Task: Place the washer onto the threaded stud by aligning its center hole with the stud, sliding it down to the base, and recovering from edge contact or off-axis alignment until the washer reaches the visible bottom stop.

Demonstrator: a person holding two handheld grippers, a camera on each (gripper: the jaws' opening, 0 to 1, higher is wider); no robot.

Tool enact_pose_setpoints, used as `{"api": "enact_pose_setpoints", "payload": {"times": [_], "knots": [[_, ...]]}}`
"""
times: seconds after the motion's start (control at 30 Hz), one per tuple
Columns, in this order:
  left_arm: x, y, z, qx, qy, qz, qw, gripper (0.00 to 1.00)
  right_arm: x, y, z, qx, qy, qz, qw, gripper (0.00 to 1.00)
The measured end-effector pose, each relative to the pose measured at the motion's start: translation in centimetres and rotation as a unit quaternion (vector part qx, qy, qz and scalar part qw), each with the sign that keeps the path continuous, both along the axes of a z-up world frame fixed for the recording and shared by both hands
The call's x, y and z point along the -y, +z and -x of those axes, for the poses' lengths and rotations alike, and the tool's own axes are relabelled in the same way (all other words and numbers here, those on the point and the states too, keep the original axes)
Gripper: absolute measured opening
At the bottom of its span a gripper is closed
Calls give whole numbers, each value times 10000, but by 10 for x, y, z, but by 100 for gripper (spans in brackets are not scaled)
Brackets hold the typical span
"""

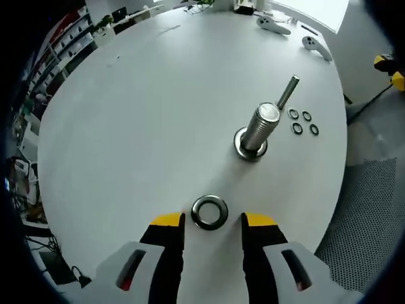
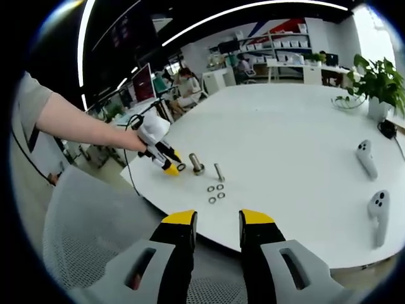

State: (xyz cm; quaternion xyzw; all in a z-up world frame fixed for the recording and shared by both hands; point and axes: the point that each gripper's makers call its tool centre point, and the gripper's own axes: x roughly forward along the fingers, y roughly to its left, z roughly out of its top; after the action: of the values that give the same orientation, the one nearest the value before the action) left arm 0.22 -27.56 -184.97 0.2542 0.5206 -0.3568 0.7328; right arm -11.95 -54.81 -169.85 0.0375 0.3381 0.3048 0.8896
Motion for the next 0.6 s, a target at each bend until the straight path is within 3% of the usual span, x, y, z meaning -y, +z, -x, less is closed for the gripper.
{"api": "enact_pose_setpoints", "payload": {"times": [0.13, 0.33, 0.6], "knots": [[2, 0, -2, -22, 238, -30, 9997, 33, 0, 0, 0, 0, 0, -11, 10000, 29], [10, 0, -1, -275, -157, -362, 9988, 21, -1, 0, 0, -1, -10, -27, 10000, 29], [7, 2, -2, -448, -323, -580, 9968, 21, 1, 0, -1, 2, -48, -36, 10000, 29]]}}
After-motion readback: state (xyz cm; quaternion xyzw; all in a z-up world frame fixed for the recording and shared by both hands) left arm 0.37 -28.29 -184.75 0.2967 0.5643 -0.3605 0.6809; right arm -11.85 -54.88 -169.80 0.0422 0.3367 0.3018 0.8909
